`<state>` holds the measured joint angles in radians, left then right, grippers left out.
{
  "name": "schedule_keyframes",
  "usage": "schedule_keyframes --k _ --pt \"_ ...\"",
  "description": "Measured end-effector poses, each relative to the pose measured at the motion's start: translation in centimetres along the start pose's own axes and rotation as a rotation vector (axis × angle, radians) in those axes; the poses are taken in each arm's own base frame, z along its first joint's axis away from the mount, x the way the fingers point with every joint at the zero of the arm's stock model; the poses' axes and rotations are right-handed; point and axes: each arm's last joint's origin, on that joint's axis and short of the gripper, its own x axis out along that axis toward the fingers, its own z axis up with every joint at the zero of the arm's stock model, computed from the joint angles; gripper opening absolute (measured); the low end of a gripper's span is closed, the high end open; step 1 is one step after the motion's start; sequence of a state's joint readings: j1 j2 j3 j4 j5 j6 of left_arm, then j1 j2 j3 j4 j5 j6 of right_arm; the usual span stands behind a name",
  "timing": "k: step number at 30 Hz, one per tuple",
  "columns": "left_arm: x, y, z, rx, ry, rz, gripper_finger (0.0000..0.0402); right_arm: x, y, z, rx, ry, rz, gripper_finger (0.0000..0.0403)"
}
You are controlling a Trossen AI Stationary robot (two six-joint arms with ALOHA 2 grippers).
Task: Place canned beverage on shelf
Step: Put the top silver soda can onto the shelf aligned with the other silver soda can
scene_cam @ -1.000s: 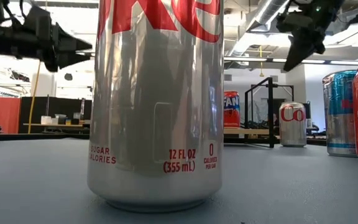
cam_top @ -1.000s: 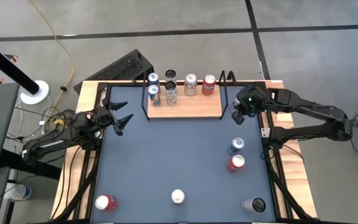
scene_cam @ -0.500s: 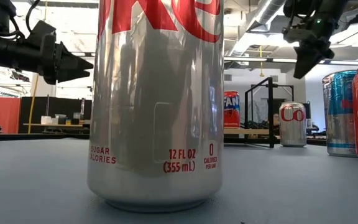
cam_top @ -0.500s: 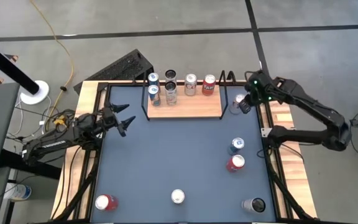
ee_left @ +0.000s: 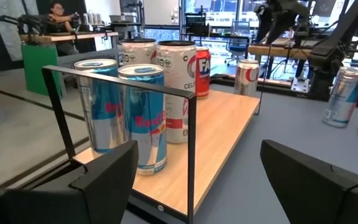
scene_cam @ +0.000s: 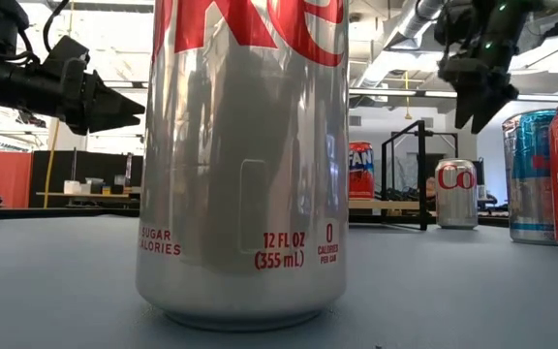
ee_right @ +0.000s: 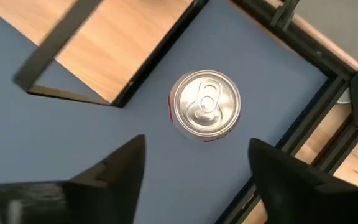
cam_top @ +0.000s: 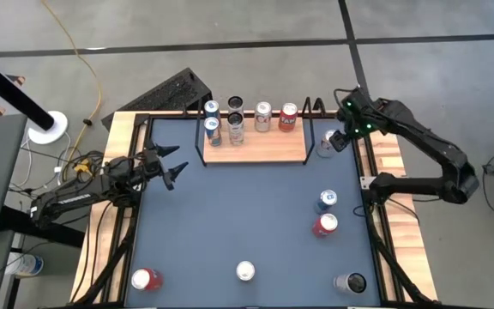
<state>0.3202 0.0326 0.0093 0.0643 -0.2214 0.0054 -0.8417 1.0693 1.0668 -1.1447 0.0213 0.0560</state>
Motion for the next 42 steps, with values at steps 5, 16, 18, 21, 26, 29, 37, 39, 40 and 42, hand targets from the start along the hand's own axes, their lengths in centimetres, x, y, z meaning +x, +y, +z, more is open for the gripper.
schedule_keyframes --k 5,16,18,21,26,29,37,39,40,42 --pt "0.0 0.0 0.0 -0.001 0.001 0.000 0.0327 2.2 0.1 1.0 -0.047 0.103 -0.004 0.0335" --pt "0.0 0.0 -0.1 -0.001 0.002 0.000 0.0327 5.0 -0.9 2.5 -0.170 0.156 -0.017 0.0369" --pt "0.0 0.0 -0.1 -0.002 0.002 0.000 0.0327 5.3 -1.0 2.7 -0.177 0.152 -0.018 0.0367" --pt "0.0 0.0 -0.1 -0.001 0.002 0.000 0.0327 5.7 -1.2 2.8 -0.192 0.169 -0.017 0.0366" --pt "0.0 0.0 -0.1 -0.002 0.001 -0.001 0.0327 6.9 -1.3 3.1 -0.224 0.218 -0.007 0.0366" --pt "0.0 0.0 -0.1 -0.001 0.001 -0.001 0.0327 7.7 -1.3 3.2 -0.252 0.248 0.007 0.0366" --pt "0.0 0.0 -0.1 -0.001 0.002 0.000 0.0327 9.2 -1.2 3.5 -0.291 0.282 0.044 0.0366" --pt "0.0 0.0 -0.1 -0.002 0.002 -0.001 0.0327 9.4 -1.2 3.5 -0.294 0.292 0.047 0.0365" --pt "0.0 0.0 -0.1 -0.002 0.002 0.000 0.0327 9.5 -1.2 3.5 -0.294 0.296 0.047 0.0364" --pt "0.0 0.0 -0.1 -0.002 0.002 -0.001 0.0327 9.5 -1.3 3.5 -0.294 0.296 0.046 0.0358"
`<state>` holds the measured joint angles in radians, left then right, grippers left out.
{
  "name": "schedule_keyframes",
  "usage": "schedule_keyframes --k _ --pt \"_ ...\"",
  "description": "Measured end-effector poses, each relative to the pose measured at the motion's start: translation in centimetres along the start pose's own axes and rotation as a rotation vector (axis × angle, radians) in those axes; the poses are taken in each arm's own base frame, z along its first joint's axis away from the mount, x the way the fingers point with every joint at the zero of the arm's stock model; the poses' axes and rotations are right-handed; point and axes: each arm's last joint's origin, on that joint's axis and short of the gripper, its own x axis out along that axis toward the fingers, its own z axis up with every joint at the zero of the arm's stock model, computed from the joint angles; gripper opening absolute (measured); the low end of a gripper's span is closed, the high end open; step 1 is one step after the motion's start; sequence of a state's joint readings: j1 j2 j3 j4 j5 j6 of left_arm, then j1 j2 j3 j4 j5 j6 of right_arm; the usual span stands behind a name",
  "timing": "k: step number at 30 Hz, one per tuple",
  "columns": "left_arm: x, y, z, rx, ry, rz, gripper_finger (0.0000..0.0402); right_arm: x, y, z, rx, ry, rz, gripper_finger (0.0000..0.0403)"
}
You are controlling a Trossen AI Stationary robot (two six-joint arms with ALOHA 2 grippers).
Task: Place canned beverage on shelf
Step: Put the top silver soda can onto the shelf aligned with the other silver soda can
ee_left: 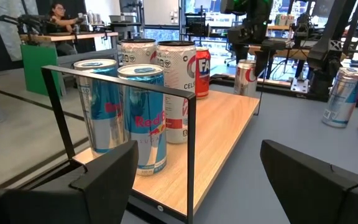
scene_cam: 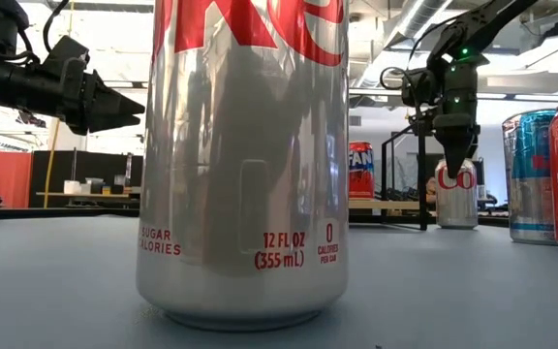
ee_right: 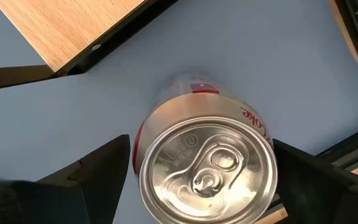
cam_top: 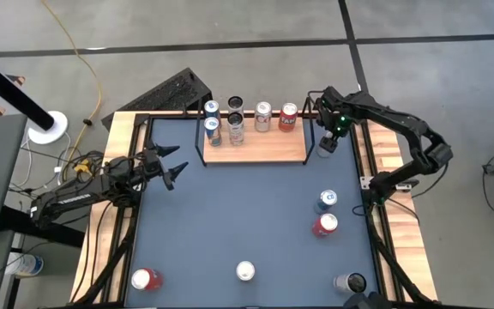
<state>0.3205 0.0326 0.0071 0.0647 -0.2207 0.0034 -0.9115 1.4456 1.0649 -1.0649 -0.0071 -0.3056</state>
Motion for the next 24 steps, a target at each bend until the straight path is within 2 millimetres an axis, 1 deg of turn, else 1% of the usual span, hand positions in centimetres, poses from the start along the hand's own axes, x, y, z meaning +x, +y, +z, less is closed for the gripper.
schedule_keyframes --k 2,9,12,16,18,21,24 --pt "0.0 0.0 0.0 0.000 0.000 0.000 0.0327 0.0 0.0 0.0 -0.001 0.001 0.000 0.0346" --pt "0.0 0.0 0.0 0.000 0.000 0.000 0.0327 -0.1 0.0 0.0 -0.007 0.002 -0.001 0.0283" --pt "0.0 0.0 0.0 0.000 0.000 0.000 0.0327 -0.1 0.0 -0.1 -0.008 0.001 -0.001 0.0273" --pt "0.0 0.0 0.0 0.000 0.000 0.000 0.0327 -0.6 0.1 -0.4 -0.005 -0.001 -0.007 0.0273" --pt "0.0 0.0 0.0 0.000 0.000 0.000 0.0327 -1.5 0.1 -0.5 0.012 -0.011 -0.010 0.0273" --pt "0.0 0.0 0.0 0.000 0.000 0.000 0.0327 -3.3 0.2 -0.7 0.032 -0.049 -0.034 0.0273" --pt "0.0 0.0 0.0 0.000 0.000 0.000 0.0327 -5.6 0.5 -0.8 0.057 -0.086 -0.101 0.0272"
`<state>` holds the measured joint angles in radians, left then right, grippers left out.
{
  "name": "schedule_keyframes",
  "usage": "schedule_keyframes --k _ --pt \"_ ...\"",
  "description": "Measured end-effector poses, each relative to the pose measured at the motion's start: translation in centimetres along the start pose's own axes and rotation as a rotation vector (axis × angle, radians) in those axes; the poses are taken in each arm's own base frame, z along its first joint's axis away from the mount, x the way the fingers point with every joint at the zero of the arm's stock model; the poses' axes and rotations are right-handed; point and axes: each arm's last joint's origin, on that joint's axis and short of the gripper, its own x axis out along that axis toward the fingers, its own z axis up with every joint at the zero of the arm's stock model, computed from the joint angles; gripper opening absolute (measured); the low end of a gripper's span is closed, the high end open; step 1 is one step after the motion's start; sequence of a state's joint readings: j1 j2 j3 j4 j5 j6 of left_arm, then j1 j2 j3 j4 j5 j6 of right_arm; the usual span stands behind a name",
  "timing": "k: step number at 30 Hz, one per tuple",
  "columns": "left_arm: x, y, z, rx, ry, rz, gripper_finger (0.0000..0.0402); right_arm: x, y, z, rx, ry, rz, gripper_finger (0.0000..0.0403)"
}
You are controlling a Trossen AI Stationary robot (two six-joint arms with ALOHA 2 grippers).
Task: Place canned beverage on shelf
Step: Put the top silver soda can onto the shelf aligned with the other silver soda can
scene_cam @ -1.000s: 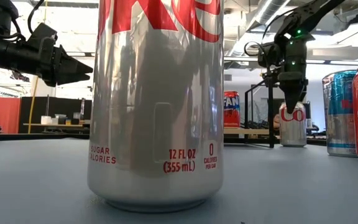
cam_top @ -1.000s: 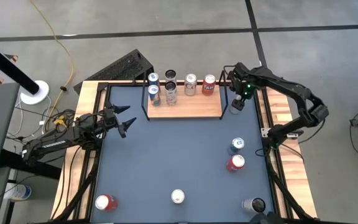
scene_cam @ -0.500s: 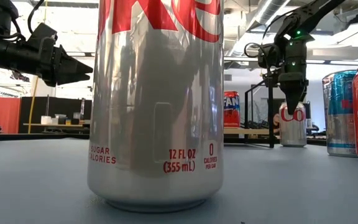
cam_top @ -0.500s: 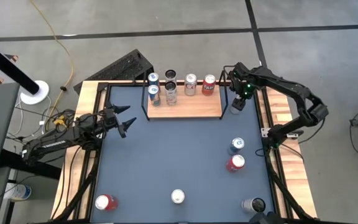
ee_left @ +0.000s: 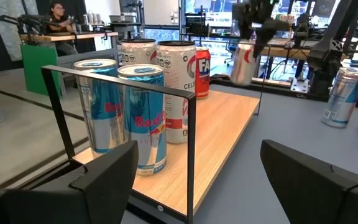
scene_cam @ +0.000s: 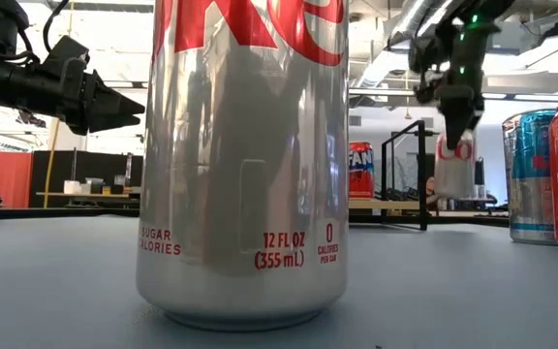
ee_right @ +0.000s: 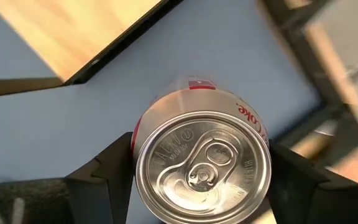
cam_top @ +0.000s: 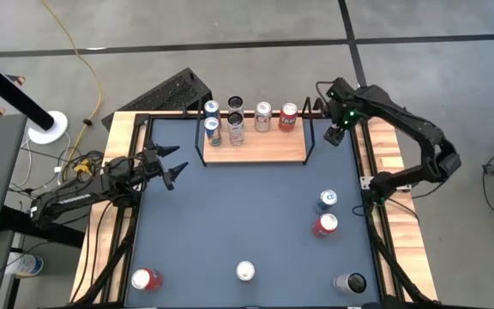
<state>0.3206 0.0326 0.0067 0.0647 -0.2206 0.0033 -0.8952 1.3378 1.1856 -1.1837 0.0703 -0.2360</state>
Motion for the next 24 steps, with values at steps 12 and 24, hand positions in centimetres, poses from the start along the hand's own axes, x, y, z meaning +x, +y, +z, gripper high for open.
schedule_keyframes --k 12,24 --pt "0.0 0.0 0.0 0.000 0.000 0.000 0.0327 -11.2 2.5 1.4 0.006 -0.496 -0.097 0.0271" --pt "0.0 0.0 0.0 0.000 0.000 0.000 0.0327 -10.1 10.6 6.6 -0.265 -0.696 0.058 0.0271"
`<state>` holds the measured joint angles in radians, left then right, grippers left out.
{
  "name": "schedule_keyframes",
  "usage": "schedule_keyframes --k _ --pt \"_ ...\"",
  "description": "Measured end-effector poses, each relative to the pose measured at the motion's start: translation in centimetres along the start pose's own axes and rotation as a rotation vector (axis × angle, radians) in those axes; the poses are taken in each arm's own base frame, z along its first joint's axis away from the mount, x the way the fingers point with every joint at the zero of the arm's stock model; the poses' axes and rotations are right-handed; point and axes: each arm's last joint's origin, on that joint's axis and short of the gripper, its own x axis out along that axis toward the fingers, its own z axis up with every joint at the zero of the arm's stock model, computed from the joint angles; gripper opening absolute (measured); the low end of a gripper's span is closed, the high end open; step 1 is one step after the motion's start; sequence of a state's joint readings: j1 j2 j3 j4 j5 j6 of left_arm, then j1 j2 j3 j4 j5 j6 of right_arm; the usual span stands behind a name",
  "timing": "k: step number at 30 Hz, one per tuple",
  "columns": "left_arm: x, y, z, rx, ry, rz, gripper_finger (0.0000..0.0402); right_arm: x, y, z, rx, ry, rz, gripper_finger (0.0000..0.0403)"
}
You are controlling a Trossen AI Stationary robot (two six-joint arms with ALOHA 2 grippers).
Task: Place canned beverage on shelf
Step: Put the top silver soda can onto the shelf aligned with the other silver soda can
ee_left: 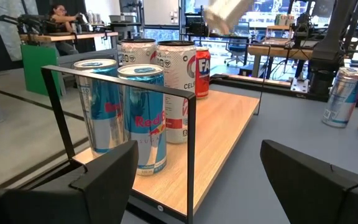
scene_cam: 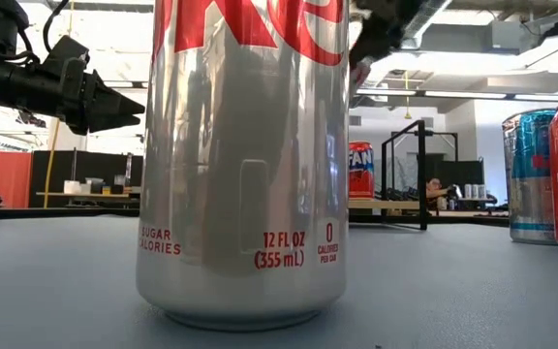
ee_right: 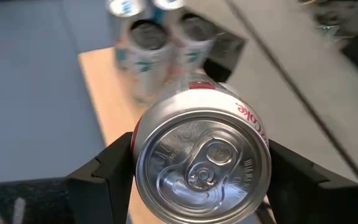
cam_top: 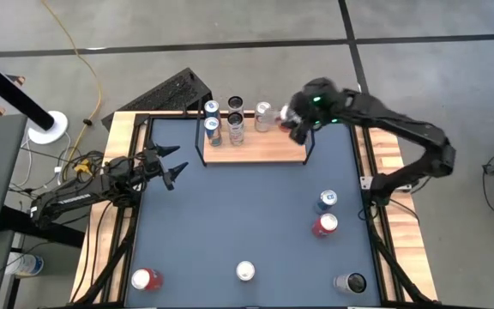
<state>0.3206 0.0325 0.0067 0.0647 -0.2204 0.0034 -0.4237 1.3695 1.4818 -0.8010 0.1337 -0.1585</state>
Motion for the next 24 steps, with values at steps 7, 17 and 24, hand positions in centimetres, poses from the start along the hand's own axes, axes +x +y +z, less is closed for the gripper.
schedule_keyframes --k 7,17,24 --pt "0.0 0.0 0.0 0.000 0.000 0.000 0.0327 5.9 2.6 0.3 -0.044 0.132 0.170 0.0271" --pt "0.0 0.0 0.0 0.000 0.000 0.000 0.0327 11.2 2.7 3.0 -0.077 0.368 0.275 0.0271" --pt "0.0 0.0 0.0 0.000 0.000 0.000 0.0327 14.5 1.8 3.5 -0.080 0.499 0.284 0.0271"
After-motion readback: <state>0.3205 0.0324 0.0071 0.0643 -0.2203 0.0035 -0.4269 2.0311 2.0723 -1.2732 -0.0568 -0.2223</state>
